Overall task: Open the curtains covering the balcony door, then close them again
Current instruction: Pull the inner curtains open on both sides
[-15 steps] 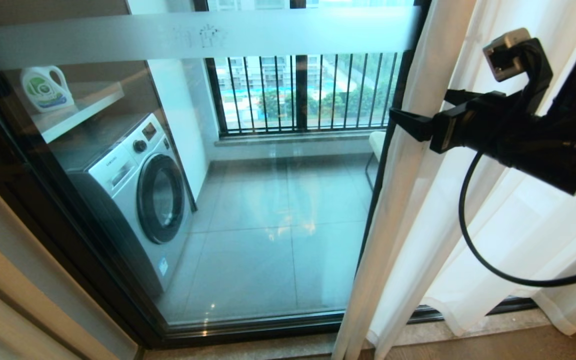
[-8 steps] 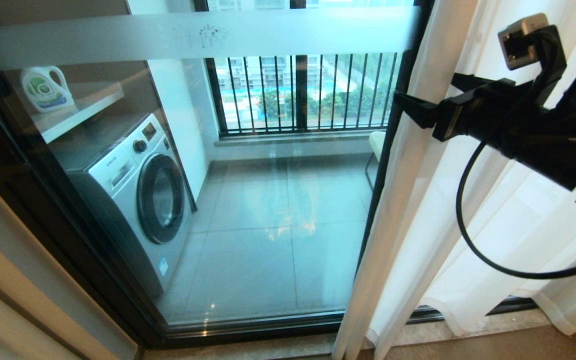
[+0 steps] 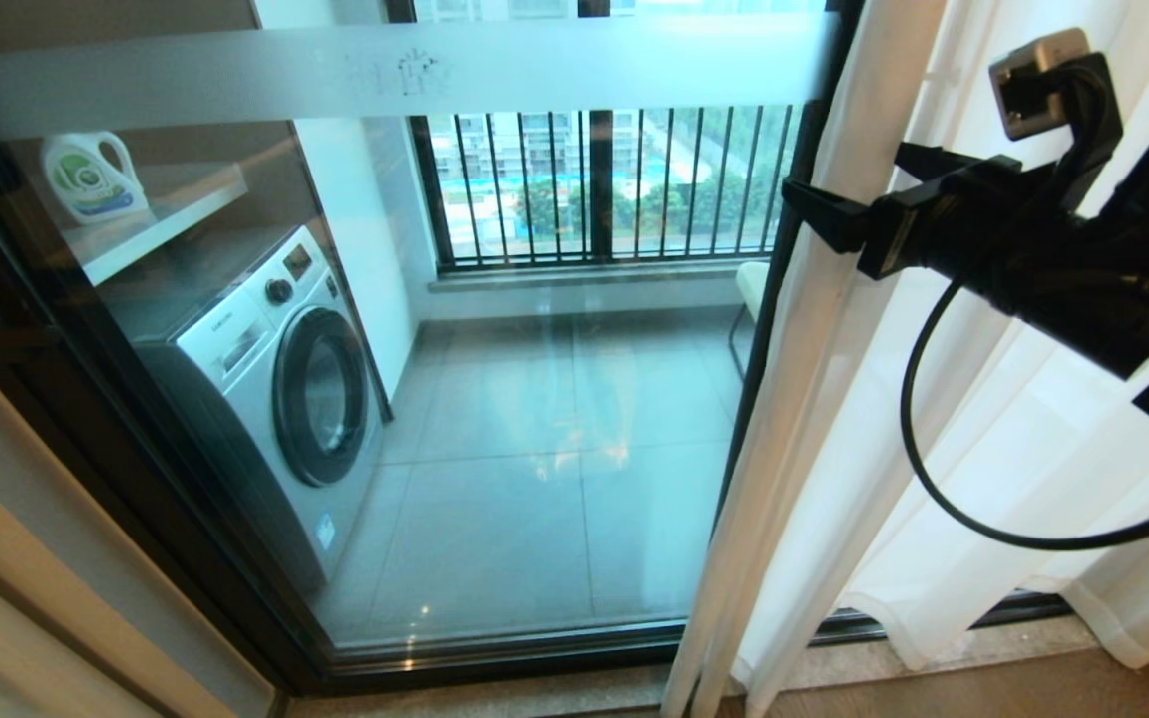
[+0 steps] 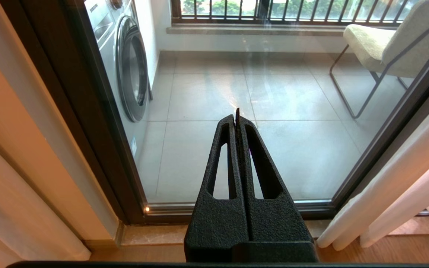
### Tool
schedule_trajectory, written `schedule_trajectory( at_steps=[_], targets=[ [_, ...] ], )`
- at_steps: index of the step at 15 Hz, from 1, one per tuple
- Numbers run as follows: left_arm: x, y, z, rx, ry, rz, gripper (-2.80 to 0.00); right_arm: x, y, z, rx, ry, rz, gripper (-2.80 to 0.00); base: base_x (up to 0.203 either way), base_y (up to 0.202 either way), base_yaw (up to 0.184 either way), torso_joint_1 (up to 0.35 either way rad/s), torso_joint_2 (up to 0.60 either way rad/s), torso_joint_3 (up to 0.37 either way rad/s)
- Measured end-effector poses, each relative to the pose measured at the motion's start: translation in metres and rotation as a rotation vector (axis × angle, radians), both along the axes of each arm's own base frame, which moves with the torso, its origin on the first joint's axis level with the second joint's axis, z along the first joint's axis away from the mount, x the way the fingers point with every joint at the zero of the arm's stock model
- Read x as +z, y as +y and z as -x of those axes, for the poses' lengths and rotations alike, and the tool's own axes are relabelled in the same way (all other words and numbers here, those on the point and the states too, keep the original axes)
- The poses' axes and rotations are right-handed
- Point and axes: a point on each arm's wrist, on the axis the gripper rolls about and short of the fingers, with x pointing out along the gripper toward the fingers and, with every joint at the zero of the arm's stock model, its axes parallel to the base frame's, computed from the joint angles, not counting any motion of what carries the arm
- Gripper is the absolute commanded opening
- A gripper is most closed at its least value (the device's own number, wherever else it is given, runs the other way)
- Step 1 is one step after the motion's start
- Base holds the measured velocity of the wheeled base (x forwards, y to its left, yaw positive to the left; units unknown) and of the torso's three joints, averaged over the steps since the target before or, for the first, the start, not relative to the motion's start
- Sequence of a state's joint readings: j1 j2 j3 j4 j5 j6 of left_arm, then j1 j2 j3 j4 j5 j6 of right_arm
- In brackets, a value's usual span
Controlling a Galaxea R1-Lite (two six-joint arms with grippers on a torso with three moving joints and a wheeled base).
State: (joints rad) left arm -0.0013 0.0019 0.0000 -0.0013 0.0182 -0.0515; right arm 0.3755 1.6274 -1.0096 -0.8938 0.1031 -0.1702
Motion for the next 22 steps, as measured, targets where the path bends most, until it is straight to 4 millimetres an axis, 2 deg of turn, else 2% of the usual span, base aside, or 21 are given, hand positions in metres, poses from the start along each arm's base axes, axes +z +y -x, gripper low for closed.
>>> schedule_trajectory(
  at_steps=[1,10,22],
  targets=[
    [0.0000,0.0000,0.0000,0.000,0.000,0.000,-2.80,-0.0006,0.0001,-0.0003,0.001,-0.001,0.000,-2.80,0.000,0.000,0.000,0.000,0.00,0.000],
    [0.0000,0.0000,0.0000,-0.001,0.000,0.000,-2.80,-0.0079,-0.0008,0.0014,-0.009,-0.003,-0.009,-2.80,0.000,0.000,0.000,0.000,0.00,0.000],
    [0.0000,0.0000,0.0000,-0.001,0.000,0.000,-2.80,-0.0039,-0.0054,0.0087,-0.063,-0.012,-0.068,-2.80,0.000,0.000,0.000,0.000,0.00,0.000]
  ],
)
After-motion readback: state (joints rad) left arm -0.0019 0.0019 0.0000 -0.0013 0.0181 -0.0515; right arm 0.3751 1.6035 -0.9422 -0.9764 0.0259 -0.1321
